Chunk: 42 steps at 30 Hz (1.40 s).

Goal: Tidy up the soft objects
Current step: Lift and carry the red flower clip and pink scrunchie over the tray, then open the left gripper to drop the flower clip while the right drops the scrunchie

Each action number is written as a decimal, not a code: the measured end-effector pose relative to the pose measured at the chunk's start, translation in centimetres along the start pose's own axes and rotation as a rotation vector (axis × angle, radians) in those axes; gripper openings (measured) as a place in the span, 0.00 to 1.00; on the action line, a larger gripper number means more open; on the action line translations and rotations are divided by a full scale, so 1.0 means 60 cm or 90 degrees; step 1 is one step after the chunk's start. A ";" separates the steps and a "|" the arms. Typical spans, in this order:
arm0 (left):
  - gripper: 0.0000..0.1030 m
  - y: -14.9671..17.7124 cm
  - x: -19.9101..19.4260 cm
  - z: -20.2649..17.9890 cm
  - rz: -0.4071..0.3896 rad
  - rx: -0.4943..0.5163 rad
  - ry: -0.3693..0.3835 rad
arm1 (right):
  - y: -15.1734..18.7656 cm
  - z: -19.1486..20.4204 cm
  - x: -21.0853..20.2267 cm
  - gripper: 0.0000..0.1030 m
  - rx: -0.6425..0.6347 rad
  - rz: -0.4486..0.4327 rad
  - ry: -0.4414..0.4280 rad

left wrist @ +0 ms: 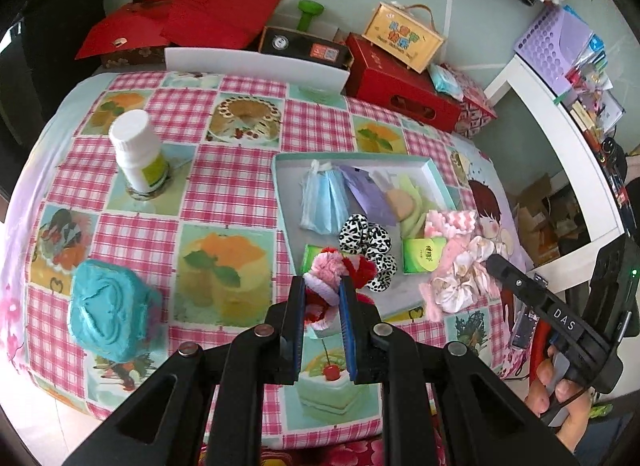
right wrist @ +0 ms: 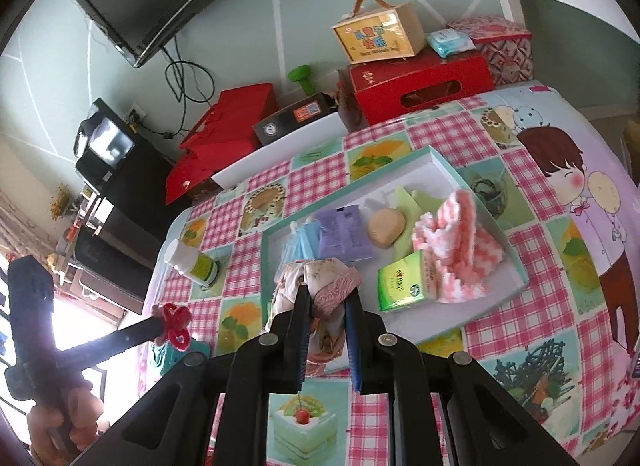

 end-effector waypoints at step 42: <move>0.57 -0.077 0.207 -0.018 0.062 0.014 0.016 | -0.060 -0.061 0.149 0.20 -0.054 0.068 0.120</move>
Point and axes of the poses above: each gripper's, at about its wrist camera, not at the fingertips, and x roughly the way its jaws point, z to its left, y to its underside, the point moved 10 cm from there along x, roughly the way its jaws point, and after that the axes turned 4 degrees about x, right-handed, at the moved point
